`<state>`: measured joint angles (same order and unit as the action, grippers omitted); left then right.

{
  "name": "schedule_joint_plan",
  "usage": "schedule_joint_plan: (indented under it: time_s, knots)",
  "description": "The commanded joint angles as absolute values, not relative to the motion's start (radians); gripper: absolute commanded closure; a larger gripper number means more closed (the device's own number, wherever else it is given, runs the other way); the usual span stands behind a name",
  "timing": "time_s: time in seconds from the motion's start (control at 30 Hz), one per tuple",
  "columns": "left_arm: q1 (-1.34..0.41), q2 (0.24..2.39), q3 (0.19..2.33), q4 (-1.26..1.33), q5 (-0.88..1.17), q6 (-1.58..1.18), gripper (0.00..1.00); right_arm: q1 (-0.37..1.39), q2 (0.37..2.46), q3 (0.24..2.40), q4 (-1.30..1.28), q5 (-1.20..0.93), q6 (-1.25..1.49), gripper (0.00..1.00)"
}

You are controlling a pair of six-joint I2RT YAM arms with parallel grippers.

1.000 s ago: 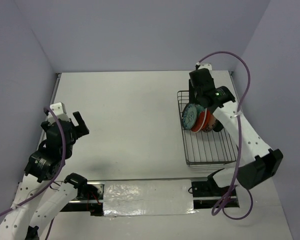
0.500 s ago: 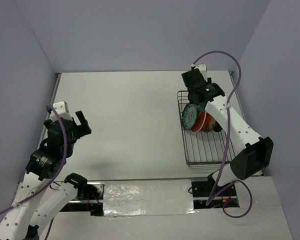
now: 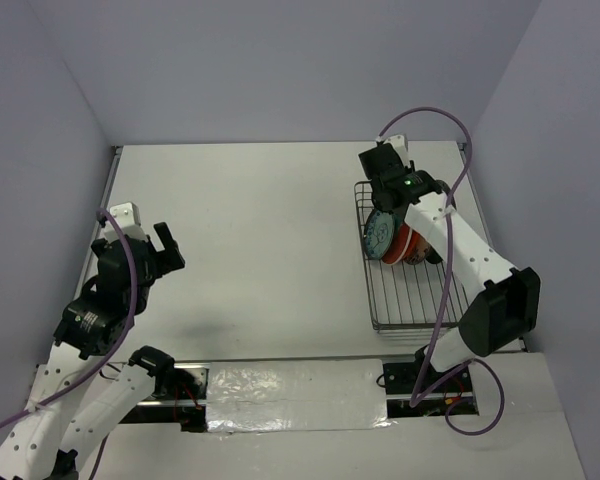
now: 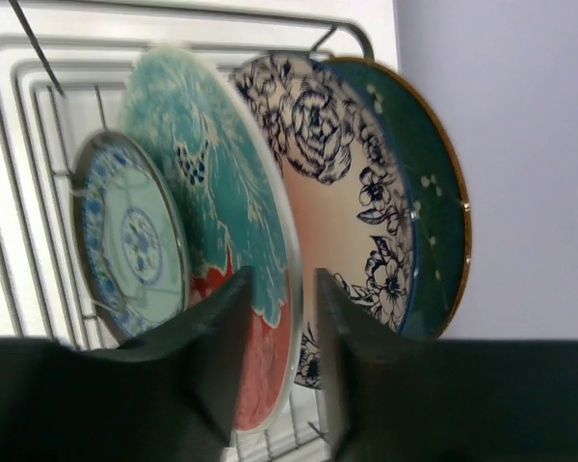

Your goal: Unload the plates from the dish rack

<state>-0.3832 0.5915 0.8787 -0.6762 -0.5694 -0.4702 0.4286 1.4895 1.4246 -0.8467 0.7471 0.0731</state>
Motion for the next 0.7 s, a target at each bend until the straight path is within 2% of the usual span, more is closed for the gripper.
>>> schedule_joint_plan:
  time_s: [0.0,0.1,0.2,0.3,0.37,0.67]
  knots:
    - [-0.387,0.588,0.881,-0.635,-0.56,-0.449,0.0,0.423,1.505,1.391,-0.813,0.779,0.06,0.64]
    - [-0.387,0.595,0.881,-0.63,-0.554,-0.446,0.0,0.425,1.496,1.361,-0.799,0.765,0.061,0.72]
    - [-0.388,0.609,0.882,-0.632,-0.552,-0.446,0.0,0.425,1.476,1.33,-0.775,0.765,0.048,0.73]
    - [-0.387,0.614,0.884,-0.635,-0.555,-0.448,0.0,0.423,1.459,1.321,-0.773,0.761,0.046,0.84]
    - [-0.388,0.614,0.882,-0.635,-0.555,-0.448,0.0,0.426,1.45,1.333,-0.788,0.784,0.057,0.99]
    - [-0.387,0.621,0.882,-0.634,-0.555,-0.449,0.0,0.445,1.407,1.4,-0.813,0.824,0.055,1.0]
